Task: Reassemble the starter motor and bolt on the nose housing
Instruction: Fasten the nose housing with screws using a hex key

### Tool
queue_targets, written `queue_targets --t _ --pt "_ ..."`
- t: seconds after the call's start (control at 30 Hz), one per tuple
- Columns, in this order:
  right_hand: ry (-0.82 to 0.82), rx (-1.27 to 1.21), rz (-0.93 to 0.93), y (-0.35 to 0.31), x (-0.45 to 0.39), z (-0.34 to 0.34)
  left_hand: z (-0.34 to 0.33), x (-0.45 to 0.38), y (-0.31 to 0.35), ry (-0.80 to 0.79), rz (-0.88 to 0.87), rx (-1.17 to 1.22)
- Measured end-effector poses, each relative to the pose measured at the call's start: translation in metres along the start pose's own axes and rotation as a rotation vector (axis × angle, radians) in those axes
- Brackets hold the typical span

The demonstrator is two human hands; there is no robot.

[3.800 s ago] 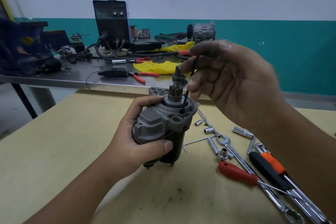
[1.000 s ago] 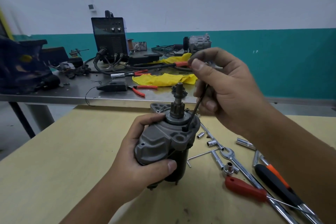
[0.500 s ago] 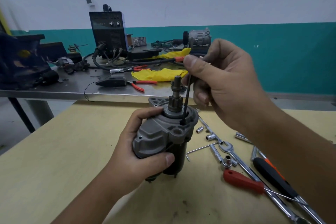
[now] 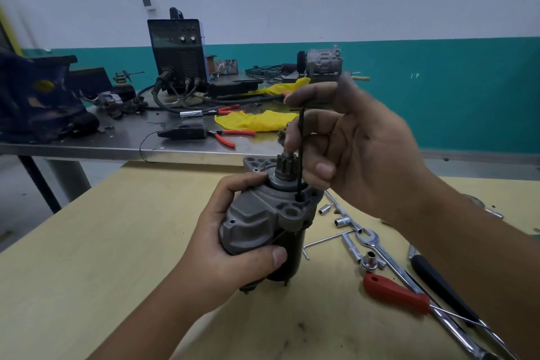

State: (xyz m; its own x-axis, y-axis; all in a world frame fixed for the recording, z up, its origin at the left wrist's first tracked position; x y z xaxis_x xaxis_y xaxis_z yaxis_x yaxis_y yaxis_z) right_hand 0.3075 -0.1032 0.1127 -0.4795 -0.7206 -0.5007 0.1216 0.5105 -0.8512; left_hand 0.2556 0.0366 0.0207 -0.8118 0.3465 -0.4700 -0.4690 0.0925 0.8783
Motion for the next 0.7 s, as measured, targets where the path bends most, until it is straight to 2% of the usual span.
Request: queue_targets --t 0.1,0.4,0.7 --pt "-0.003 -0.075 -0.02 0.003 0.0 0.002 0.001 0.001 0.0 0.005 0.001 -0.002" --pt "-0.019 -0.043 0.021 -0.001 -0.001 -0.006 0.002 -0.002 -0.001 0.007 -0.02 -0.02" --pt "0.204 0.075 0.021 -0.008 0.002 -0.007 0.0 -0.001 0.001 -0.01 -0.014 -0.022"
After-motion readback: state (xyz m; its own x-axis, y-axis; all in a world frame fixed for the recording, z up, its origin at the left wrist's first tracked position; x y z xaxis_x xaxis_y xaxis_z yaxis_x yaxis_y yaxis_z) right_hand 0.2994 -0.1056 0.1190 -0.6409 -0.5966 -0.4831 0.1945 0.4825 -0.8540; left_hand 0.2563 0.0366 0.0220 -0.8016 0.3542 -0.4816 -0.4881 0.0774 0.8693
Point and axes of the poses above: each hand's wrist, its own x-axis away from the middle knuckle, its own z-axis out of the back of the hand, y = z × x, the point moved 7 cm from there along -x, towards the middle knuckle, and after that the axes turned 13 degrees about -y, right-handed, at the moved point
